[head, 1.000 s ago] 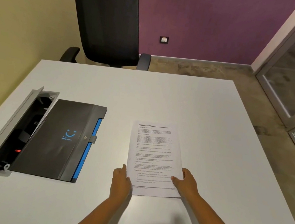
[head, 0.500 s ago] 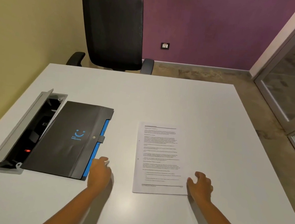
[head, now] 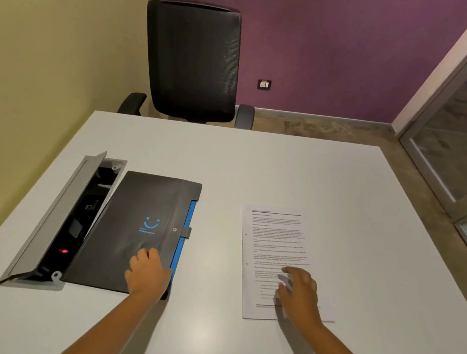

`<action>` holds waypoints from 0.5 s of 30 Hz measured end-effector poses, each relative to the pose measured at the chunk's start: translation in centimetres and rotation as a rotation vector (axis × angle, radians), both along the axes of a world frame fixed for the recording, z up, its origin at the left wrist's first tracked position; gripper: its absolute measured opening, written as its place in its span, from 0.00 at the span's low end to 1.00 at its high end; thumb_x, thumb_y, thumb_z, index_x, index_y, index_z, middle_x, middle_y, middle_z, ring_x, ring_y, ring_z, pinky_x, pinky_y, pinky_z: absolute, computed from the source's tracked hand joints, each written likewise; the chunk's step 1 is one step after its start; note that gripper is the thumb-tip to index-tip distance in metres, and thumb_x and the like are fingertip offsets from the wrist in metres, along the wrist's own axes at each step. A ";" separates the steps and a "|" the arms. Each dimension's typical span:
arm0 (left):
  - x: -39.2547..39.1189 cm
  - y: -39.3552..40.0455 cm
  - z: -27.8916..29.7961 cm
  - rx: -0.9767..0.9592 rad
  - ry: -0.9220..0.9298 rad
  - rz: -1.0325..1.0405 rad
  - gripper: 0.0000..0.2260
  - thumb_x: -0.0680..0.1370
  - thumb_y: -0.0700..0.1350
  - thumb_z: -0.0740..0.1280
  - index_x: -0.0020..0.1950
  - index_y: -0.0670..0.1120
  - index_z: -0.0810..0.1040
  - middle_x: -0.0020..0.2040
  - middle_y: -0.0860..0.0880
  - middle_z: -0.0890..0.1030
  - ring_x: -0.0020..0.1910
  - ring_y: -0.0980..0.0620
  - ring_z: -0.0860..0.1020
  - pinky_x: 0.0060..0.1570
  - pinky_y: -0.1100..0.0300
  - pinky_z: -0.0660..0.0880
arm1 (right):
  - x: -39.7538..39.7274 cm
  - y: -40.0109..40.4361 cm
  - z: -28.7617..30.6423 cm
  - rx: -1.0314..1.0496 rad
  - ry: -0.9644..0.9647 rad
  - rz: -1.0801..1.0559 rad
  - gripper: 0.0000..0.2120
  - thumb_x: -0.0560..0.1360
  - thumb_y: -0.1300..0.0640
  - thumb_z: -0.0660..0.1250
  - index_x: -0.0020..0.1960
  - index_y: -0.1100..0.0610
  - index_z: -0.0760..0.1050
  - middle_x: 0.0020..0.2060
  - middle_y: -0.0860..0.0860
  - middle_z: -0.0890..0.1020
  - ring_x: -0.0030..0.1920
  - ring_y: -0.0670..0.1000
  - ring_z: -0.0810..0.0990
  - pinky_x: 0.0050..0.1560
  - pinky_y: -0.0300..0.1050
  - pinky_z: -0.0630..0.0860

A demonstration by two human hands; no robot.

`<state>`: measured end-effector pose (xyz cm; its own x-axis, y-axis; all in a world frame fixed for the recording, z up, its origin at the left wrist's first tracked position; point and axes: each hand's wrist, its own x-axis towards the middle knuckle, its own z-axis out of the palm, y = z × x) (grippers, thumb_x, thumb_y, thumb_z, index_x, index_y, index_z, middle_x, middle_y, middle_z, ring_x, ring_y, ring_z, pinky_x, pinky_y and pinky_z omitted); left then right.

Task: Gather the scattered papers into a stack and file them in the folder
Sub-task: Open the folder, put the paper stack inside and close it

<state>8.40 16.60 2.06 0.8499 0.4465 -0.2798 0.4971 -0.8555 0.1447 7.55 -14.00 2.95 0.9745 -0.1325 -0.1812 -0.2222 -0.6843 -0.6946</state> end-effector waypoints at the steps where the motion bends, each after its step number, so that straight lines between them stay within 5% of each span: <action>1: 0.2 0.1 -0.2 -0.029 0.035 0.014 0.28 0.73 0.56 0.67 0.67 0.45 0.63 0.70 0.42 0.65 0.68 0.41 0.64 0.64 0.46 0.68 | -0.1 0.5 0.0 0.004 0.005 0.005 0.16 0.74 0.66 0.64 0.60 0.54 0.73 0.56 0.49 0.73 0.59 0.48 0.71 0.63 0.49 0.72; 5: 0.8 0.1 -1.1 -0.121 0.199 0.075 0.39 0.73 0.62 0.64 0.75 0.48 0.48 0.77 0.40 0.44 0.74 0.31 0.47 0.69 0.35 0.55 | -0.8 1.5 0.0 0.057 0.020 0.015 0.16 0.74 0.68 0.63 0.60 0.55 0.73 0.55 0.48 0.72 0.61 0.53 0.73 0.62 0.53 0.74; 15: -0.7 -0.4 -1.7 0.051 0.342 -0.125 0.37 0.74 0.67 0.53 0.75 0.55 0.38 0.77 0.39 0.41 0.73 0.30 0.48 0.68 0.34 0.56 | -2.8 2.0 -0.6 -0.004 -0.002 -0.013 0.15 0.75 0.68 0.62 0.59 0.56 0.74 0.57 0.51 0.74 0.61 0.52 0.71 0.64 0.46 0.71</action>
